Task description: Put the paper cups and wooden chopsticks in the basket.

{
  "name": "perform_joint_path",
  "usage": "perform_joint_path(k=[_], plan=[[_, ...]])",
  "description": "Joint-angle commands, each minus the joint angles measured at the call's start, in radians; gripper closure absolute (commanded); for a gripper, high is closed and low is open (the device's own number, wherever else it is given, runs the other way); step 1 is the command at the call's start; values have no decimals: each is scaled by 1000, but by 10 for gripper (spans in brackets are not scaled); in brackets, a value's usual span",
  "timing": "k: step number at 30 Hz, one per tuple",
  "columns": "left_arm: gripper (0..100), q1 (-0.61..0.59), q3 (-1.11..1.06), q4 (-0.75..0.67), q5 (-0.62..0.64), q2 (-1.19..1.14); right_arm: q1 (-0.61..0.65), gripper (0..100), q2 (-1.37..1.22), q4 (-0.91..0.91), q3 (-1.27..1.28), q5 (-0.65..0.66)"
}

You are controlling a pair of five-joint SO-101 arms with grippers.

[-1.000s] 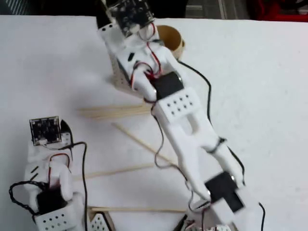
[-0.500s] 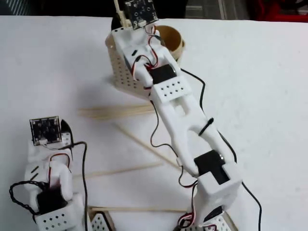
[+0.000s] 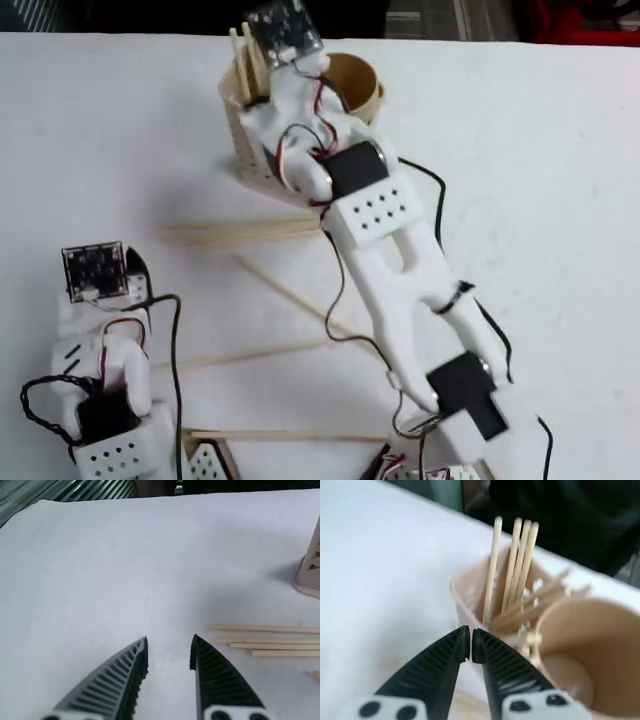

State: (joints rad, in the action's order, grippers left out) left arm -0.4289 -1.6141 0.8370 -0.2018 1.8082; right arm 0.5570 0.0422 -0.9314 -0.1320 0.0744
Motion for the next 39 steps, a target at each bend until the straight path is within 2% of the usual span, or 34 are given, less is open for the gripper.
perform_joint_path(k=[1, 14, 23, 31, 34, 39], plan=[[849, -2, 8, -23, 6, 15, 7, 981, 124, -65, 75, -8], [849, -1, 6, -25, 6, 15, -7, 981, 513, -47, 605, -12], [848, -1, 6, -25, 6, 15, -185, 981, 556, 145, 878, -14], [846, 38, 6, -25, -6, 15, -392, 981, 552, 521, 1096, -14], [846, 77, 9, -20, -68, 15, -423, 981, 550, 550, 1108, -14], [847, 82, 83, 6, -69, 12, -452, 979, 550, 556, 1123, -14]])
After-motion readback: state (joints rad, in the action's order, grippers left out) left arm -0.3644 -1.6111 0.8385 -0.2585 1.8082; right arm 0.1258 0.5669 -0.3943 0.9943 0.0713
